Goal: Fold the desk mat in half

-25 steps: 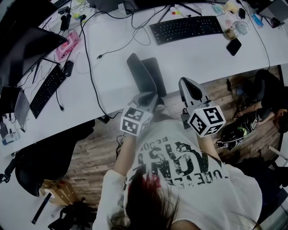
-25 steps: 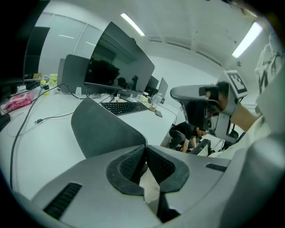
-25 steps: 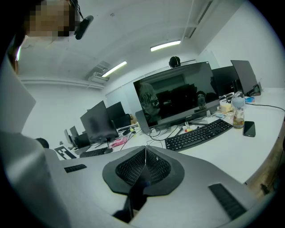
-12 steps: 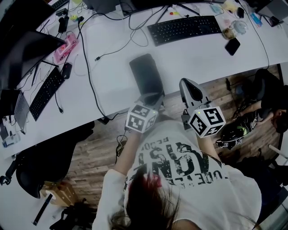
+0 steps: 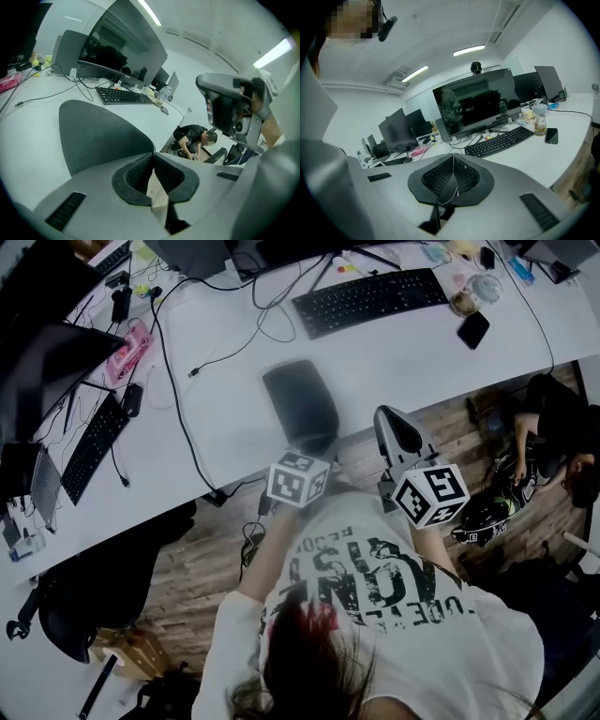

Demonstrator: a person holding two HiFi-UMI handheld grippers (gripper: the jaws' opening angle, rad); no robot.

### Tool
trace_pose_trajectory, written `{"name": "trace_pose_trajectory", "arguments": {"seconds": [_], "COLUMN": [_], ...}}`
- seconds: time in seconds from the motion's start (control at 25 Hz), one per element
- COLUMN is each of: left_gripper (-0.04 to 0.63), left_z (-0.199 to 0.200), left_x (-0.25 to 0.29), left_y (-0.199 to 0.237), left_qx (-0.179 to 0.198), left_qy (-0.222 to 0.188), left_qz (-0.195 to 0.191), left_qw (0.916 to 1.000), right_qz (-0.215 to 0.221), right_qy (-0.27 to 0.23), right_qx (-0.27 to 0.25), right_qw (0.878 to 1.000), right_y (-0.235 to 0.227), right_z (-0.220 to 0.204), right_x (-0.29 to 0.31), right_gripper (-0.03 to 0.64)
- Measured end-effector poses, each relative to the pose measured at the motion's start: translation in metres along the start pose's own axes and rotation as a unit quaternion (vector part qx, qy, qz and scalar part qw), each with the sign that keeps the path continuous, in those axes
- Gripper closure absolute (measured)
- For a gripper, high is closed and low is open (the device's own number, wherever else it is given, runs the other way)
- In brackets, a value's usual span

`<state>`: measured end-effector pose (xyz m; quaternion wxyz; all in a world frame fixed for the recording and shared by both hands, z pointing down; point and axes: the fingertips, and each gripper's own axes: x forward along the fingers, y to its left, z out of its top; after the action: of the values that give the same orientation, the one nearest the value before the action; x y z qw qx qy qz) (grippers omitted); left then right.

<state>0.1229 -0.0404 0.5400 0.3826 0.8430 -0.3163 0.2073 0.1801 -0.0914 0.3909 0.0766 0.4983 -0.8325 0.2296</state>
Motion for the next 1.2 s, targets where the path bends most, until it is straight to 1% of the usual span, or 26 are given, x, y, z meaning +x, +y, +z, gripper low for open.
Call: {"name": "trace_pose_trajectory", "arguments": {"seconds": [0.16, 0.32, 0.44, 0.56, 0.64, 0.72, 0.76, 0.84, 0.88, 1.0, 1.2], "left_gripper": [0.583, 0.583, 0.583, 0.581, 0.581, 0.58, 0.564, 0.462, 0.435, 0.42, 0.422], "left_z": [-0.011, -0.024, -0.025, -0.021, -0.02, -0.021, -0.021, -0.018, -0.016, -0.009, 0.0], "left_x": [0.017, 0.027, 0.027, 0.025, 0.025, 0.026, 0.026, 0.028, 0.028, 0.027, 0.022], "left_y": [-0.004, -0.001, 0.007, 0.013, 0.015, 0.015, 0.013, 0.004, 0.0, -0.009, -0.013], "left_qx": [-0.009, -0.021, -0.049, -0.077, -0.088, -0.092, -0.094, -0.101, -0.104, -0.099, -0.092], "left_qy": [0.028, 0.052, 0.044, 0.022, 0.015, 0.018, 0.018, 0.015, 0.012, 0.003, -0.011], "left_qz": [-0.006, -0.002, 0.007, 0.01, 0.01, 0.007, -0.001, -0.028, -0.041, -0.059, -0.06], "left_qw": [0.9995, 0.9984, 0.9978, 0.9967, 0.996, 0.9956, 0.9954, 0.9944, 0.9937, 0.9933, 0.9938], "right_qz": [-0.005, -0.011, -0.014, -0.014, -0.015, -0.015, -0.014, -0.013, -0.013, -0.013, -0.011], "right_qy": [-0.001, 0.0, 0.0, 0.0, 0.0, 0.0, 0.0, 0.001, 0.002, 0.003, 0.005], "right_qx": [0.005, 0.009, 0.011, 0.011, 0.011, 0.012, 0.012, 0.015, 0.016, 0.017, 0.016], "right_qw": [1.0, 1.0, 1.0, 1.0, 1.0, 1.0, 1.0, 1.0, 1.0, 1.0, 1.0], "right_y": [-0.005, -0.009, -0.011, -0.012, -0.012, -0.013, -0.013, -0.013, -0.013, -0.014, -0.014], "right_z": [-0.001, -0.002, -0.003, -0.003, -0.002, -0.002, -0.002, -0.002, -0.002, -0.002, -0.003], "right_x": [-0.004, -0.006, -0.006, -0.006, -0.006, -0.005, -0.005, -0.004, -0.004, -0.004, -0.002], "right_gripper": [0.615, 0.615, 0.615, 0.615, 0.615, 0.615, 0.615, 0.615, 0.615, 0.615, 0.615]}}
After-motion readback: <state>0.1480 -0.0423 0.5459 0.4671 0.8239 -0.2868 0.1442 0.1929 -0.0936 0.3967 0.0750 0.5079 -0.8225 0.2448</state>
